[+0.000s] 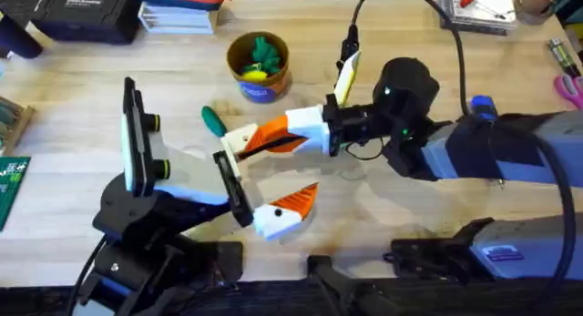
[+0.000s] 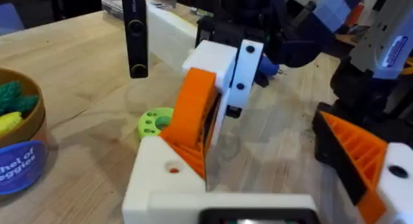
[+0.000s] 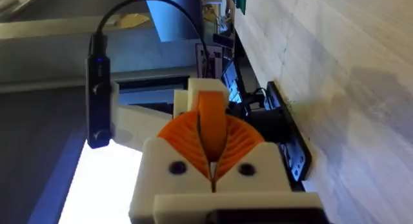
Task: Pick up the gripper from the table and insert it into the empty holder that is missing its gripper. Then pick up a screw, insert it into the mounting hole, and use the screwdriver to tighten it. Finally, clean up the table by picking up the vegetable and placing it into the bucket.
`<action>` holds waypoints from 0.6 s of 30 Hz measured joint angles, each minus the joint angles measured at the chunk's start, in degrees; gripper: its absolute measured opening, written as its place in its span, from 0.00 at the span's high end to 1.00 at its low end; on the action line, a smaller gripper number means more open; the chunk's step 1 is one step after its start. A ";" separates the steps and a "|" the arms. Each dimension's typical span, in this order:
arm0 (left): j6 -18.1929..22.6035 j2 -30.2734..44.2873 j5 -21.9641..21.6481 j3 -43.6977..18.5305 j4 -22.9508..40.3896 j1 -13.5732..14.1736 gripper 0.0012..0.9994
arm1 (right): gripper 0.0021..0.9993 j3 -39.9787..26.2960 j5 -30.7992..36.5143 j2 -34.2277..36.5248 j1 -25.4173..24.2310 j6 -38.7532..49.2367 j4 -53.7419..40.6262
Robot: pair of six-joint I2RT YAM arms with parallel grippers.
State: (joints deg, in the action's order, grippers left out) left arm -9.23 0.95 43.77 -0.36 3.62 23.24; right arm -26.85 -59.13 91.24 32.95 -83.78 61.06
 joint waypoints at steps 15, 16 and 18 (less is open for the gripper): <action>0.11 0.00 -0.11 0.00 0.00 0.00 0.01 | 0.95 0.00 0.22 0.02 0.04 0.24 0.18; 0.21 0.00 -0.11 0.00 -0.02 0.00 0.01 | 0.93 0.00 0.22 0.00 0.04 0.25 0.37; 0.48 -0.02 -0.20 0.00 -0.07 0.00 0.01 | 0.89 0.00 0.35 0.00 0.04 0.50 0.90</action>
State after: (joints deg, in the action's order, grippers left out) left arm -8.75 0.93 43.57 -0.36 3.55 23.24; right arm -26.85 -58.78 91.24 32.99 -83.28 61.96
